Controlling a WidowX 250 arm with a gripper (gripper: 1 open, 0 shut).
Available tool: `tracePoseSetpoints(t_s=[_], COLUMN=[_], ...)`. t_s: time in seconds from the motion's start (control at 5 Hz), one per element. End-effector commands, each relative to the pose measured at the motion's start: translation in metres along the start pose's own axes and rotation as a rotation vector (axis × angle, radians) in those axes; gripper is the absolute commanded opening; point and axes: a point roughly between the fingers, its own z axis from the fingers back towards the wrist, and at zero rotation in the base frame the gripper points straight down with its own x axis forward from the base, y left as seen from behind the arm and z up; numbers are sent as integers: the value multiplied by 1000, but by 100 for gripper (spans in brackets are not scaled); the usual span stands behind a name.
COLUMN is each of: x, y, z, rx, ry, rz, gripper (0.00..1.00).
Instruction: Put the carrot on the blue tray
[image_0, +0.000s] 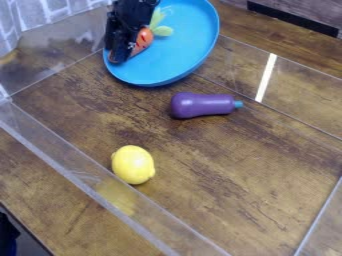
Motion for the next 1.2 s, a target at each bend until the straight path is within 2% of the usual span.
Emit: tracePoseSetpoints(t_s=[0.0,0.4,1.0], x=[-16,-5,-5], y=[16,8,-1], z=[29,15,5], rx=[78,74,58], ry=[-63,-58,-46], rz=[29,25,35], gripper=[100,100,100])
